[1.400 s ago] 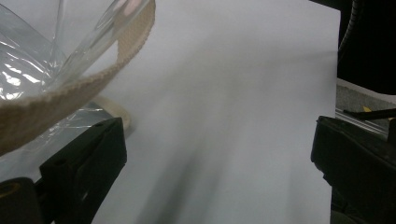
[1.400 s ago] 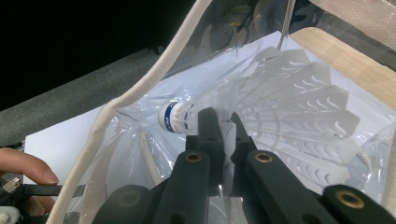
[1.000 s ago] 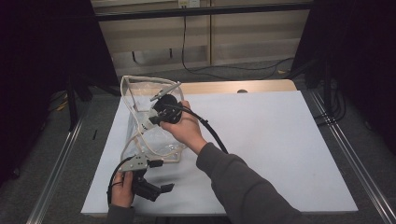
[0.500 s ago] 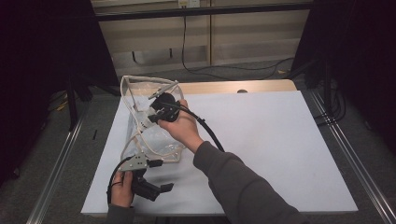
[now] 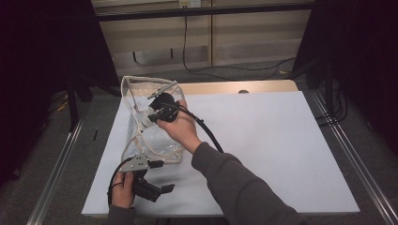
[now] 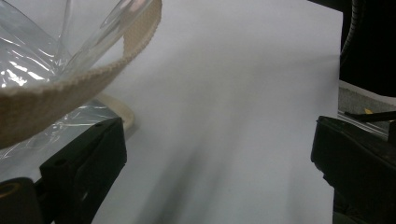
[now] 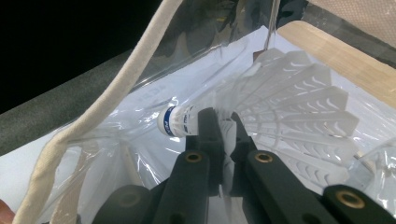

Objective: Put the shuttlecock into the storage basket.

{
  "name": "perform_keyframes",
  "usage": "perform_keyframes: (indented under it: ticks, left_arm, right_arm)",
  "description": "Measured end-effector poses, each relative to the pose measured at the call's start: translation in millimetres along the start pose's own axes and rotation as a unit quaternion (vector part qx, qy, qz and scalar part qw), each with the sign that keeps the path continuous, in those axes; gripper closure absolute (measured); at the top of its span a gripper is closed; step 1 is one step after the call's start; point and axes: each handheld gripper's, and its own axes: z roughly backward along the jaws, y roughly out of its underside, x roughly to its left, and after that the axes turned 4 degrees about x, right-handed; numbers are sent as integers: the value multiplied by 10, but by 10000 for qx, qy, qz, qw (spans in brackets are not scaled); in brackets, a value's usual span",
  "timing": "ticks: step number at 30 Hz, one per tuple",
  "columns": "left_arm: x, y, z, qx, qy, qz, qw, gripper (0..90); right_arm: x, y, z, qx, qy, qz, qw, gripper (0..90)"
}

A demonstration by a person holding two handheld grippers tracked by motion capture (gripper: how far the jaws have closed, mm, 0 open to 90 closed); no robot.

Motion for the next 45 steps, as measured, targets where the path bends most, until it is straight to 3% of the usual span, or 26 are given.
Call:
perform_keyframes:
  ticks: [30, 45]
  left_arm:
    - [17, 5, 9, 21, -20, 1, 10000, 35]
    - [20, 10, 5, 35, -23, 25, 10000, 35]
  right_arm:
    - [-81, 9, -255, 69, 119, -105, 9999, 889]
    - [-104, 29, -338, 112, 185, -38, 9998, 888]
